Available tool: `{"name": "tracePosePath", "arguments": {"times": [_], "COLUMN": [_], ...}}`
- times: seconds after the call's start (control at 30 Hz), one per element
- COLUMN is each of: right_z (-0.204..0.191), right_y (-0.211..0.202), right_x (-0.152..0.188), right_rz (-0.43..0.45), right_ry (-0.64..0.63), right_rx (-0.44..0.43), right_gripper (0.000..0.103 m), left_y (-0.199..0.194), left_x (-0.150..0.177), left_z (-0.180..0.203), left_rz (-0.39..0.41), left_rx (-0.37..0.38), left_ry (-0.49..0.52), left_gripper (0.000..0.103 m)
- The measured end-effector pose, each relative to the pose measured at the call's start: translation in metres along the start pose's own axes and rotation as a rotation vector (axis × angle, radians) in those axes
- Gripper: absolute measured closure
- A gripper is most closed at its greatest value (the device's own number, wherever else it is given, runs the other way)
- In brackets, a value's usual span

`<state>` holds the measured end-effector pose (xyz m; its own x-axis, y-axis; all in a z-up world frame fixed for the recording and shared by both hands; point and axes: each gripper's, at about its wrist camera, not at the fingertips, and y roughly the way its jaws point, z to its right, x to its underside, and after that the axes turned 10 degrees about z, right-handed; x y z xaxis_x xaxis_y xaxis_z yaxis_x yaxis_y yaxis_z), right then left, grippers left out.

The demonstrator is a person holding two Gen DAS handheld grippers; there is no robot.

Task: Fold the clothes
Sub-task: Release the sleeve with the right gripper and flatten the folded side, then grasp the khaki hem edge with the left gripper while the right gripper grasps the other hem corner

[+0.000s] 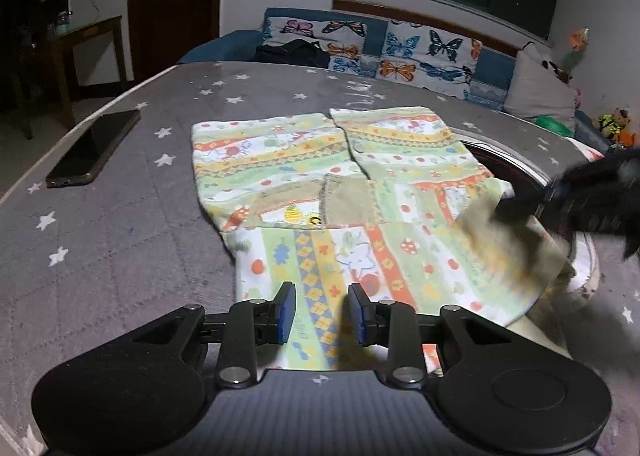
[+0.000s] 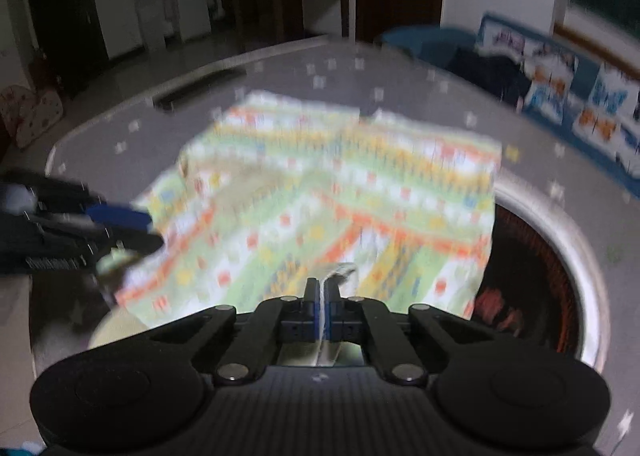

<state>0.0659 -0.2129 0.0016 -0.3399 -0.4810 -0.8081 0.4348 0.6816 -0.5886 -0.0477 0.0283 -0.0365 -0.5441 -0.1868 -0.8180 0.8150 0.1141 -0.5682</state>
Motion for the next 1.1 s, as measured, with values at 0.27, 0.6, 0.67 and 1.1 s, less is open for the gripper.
{"name": "tracePosePath", "arguments": {"times": [0.27,0.6,0.67,1.1], "right_z": [0.016,0.011,0.007,0.008], "right_y": [0.008,0.006,0.014,0.005], "right_x": [-0.007,0.013,0.019,0.033], "right_rz": [0.013,-0.052,-0.086,-0.086], "right_ry": [0.01,0.017,0.018,0.037], "right_rx": [0.06,-0.035,-0.044,-0.029], "right_gripper": [0.093,0.073,0.071,0.042], "left_y": [0.004,-0.008,0.001,-0.01], "left_x": [0.001,-0.013,-0.01,-0.001], "left_z": [-0.004,0.024,0.032,0.04], "left_rz": [0.004,0.037,0.009,-0.026], "left_rx": [-0.063,0.038,0.045,0.046], "left_ry": [0.022,0.034,0.049,0.042], "left_gripper": [0.072,0.071,0.071,0.059]}}
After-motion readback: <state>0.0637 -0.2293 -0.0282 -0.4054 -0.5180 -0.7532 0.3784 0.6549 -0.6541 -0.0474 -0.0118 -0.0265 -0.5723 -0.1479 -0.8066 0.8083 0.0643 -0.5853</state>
